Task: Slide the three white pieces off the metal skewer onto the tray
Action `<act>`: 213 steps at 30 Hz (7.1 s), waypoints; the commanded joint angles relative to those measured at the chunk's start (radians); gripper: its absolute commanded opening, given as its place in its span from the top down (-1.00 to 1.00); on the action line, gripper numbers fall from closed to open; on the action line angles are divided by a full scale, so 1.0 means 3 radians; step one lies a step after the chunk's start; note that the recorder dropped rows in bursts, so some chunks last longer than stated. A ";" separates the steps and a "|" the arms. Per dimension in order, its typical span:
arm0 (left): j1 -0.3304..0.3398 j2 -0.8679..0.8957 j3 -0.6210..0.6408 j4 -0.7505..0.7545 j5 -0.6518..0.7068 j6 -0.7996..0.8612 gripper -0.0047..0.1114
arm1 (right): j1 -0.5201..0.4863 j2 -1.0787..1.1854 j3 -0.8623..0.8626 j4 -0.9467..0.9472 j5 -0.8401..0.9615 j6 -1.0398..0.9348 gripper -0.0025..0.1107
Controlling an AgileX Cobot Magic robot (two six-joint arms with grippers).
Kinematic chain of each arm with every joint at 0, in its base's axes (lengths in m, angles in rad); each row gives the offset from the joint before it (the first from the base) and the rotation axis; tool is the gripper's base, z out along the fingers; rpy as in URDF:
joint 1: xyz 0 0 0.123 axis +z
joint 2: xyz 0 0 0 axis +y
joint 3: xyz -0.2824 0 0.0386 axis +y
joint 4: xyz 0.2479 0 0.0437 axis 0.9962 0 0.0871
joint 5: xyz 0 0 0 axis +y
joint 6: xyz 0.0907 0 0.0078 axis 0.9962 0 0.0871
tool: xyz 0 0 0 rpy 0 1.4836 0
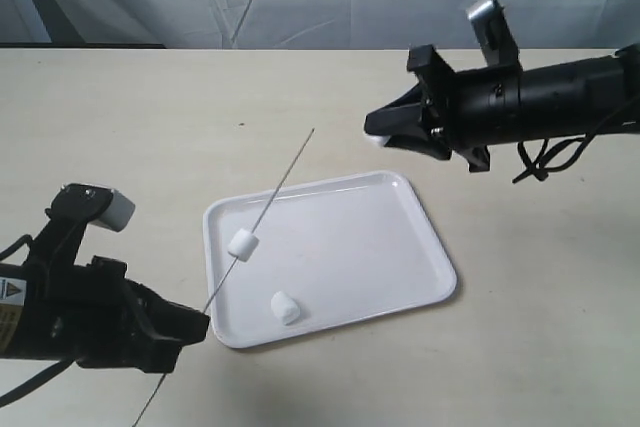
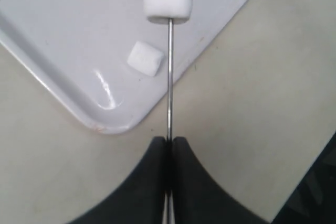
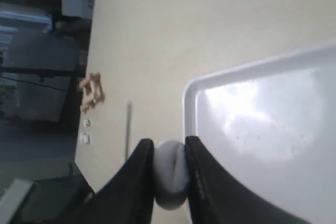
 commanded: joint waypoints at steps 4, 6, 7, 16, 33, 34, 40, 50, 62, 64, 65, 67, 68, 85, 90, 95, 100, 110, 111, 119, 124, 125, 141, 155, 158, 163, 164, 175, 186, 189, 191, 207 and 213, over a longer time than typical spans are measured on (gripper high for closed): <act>-0.0005 0.0005 -0.0219 -0.0012 -0.0046 -0.0032 0.92 | 0.0411 0.0204 0.0285 -0.0077 -0.0425 0.0041 0.60; -0.0005 0.0005 -0.0218 -0.0012 -0.0100 -0.0032 0.92 | 0.0470 0.0243 0.0291 -0.0037 -0.0474 0.0041 0.60; -0.0005 0.0005 -0.0218 -0.0012 -0.0132 -0.0032 0.92 | 0.0506 0.0268 0.0291 0.0008 -0.0474 0.0041 0.60; -0.0005 0.0011 -0.0199 -0.0012 0.0019 -0.0009 0.92 | 0.0570 0.0275 0.0291 0.0225 -0.0495 0.0006 0.29; -0.0005 0.0551 -0.0368 -0.0053 -0.0115 0.0086 0.92 | 0.0570 0.0275 0.0291 0.0253 0.0389 -0.0323 0.20; -0.0005 0.0551 -0.0393 -0.0053 -0.0123 0.0086 0.92 | 0.0570 0.0275 0.0291 0.0261 0.0411 -0.0334 0.14; -0.0005 0.0551 -0.0594 -0.0053 -0.0220 0.0086 0.92 | 0.0570 0.0275 0.0291 0.0482 0.0615 -0.0438 0.10; -0.0005 0.0572 -0.0732 -0.0055 -0.0409 0.0070 0.92 | 0.0570 0.0275 0.0291 0.0570 0.0689 -0.0467 0.10; -0.0005 0.0764 -0.0732 -0.0196 -0.0585 0.0181 0.92 | 0.0570 0.0275 0.0291 0.0570 0.0673 -0.0480 0.11; -0.0005 0.0764 -0.0732 -0.0241 -0.0596 0.0234 0.92 | 0.0570 0.0275 0.0291 0.0570 0.0665 -0.0480 0.18; -0.0005 0.0764 -0.0732 -0.0250 -0.0609 0.0247 0.92 | 0.0570 0.0275 0.0291 0.0570 0.0665 -0.0483 0.26; -0.0005 0.0764 -0.0732 -0.0273 -0.0615 0.0271 0.92 | 0.0570 0.0275 0.0291 0.0570 0.0651 -0.0483 0.35; -0.0005 0.0764 -0.0732 -0.0273 -0.0621 0.0271 0.92 | 0.0570 0.0275 0.0291 0.0570 0.0636 -0.0483 0.38; -0.0005 0.0764 -0.0732 -0.0273 -0.0547 0.0295 0.92 | 0.0570 0.0275 0.0291 0.0570 0.0631 -0.0483 0.39; -0.0005 0.0764 -0.0732 -0.0299 -0.0547 0.0321 0.92 | 0.0570 0.0275 0.0291 0.0570 0.0596 -0.0483 0.57; -0.0005 0.0764 -0.0732 -0.0306 -0.0547 0.0321 0.92 | 0.0570 0.0275 0.0291 0.0570 0.0573 -0.0483 0.61; -0.0005 0.0764 -0.0732 -0.0173 -0.0580 0.0280 0.92 | 0.0563 0.0275 0.0291 0.0570 0.0569 -0.0483 0.61; -0.0005 0.0524 -0.0463 -0.0025 -0.0519 0.0168 0.92 | 0.0563 0.0275 0.0038 0.0570 0.0301 -0.0463 0.61; -0.0005 0.0486 -0.0442 -0.0025 -0.0519 0.0158 0.92 | 0.0563 0.0275 0.0013 0.0570 0.0276 -0.0457 0.61; -0.0005 0.0106 -0.0008 -0.0012 -0.0488 -0.0013 0.92 | 0.0563 0.0275 -0.0330 0.0570 0.0022 -0.0334 0.61; -0.0005 -0.0065 0.0022 -0.0114 -0.0140 0.0028 0.92 | 0.0563 0.0275 -0.0371 0.0444 -0.0037 -0.0136 0.60; -0.0005 -0.0065 -0.0003 -0.0114 -0.0076 0.0028 0.92 | 0.0563 0.0275 -0.0371 0.0356 -0.0037 -0.0108 0.52; -0.0005 0.0281 -0.0408 -0.0103 -0.0068 0.0089 0.92 | 0.0763 0.0275 -0.0371 0.0360 0.0282 -0.0100 0.23; -0.0005 0.0281 -0.0540 -0.0105 -0.0182 0.0082 0.92 | 0.0763 0.0275 -0.0371 0.0278 0.0245 -0.0100 0.23; -0.0005 0.0281 -0.0540 -0.0099 -0.0192 0.0082 0.92 | 0.0763 0.0275 -0.0371 0.0279 0.0239 -0.0100 0.27; -0.0005 0.0281 -0.0540 -0.0099 -0.0199 0.0082 0.92 | 0.0763 0.0275 -0.0371 0.0279 0.0215 -0.0100 0.44; -0.0005 0.0281 -0.0540 -0.0099 -0.0190 0.0082 0.92 | 0.0763 0.0275 -0.0371 0.0279 0.0215 -0.0100 0.48; -0.0005 0.0281 -0.0540 -0.0031 -0.0136 0.0059 0.92 | 0.0763 0.0275 -0.0371 0.0377 0.0192 -0.0100 0.61; -0.0005 0.0281 -0.0375 -0.0012 -0.0183 0.0008 0.92 | 0.0756 0.0275 -0.0371 0.0476 0.0014 -0.0107 0.61; -0.0005 0.0281 -0.0319 -0.0012 -0.0207 0.0007 0.92 | 0.0756 0.0275 -0.0371 0.0490 -0.0052 -0.0107 0.61; -0.0005 0.0281 -0.0272 -0.0012 -0.0215 0.0007 0.92 | 0.0756 0.0275 -0.0371 0.0490 -0.0109 -0.0107 0.61; -0.0005 0.0275 -0.0134 -0.0012 -0.0420 0.0069 0.92 | 0.0329 0.0275 -0.0371 0.0526 -0.0110 -0.0107 0.61; -0.0005 0.0275 -0.0134 -0.0012 -0.0481 0.0083 0.92 | 0.0114 0.0275 -0.0377 0.0570 -0.0043 -0.0168 0.61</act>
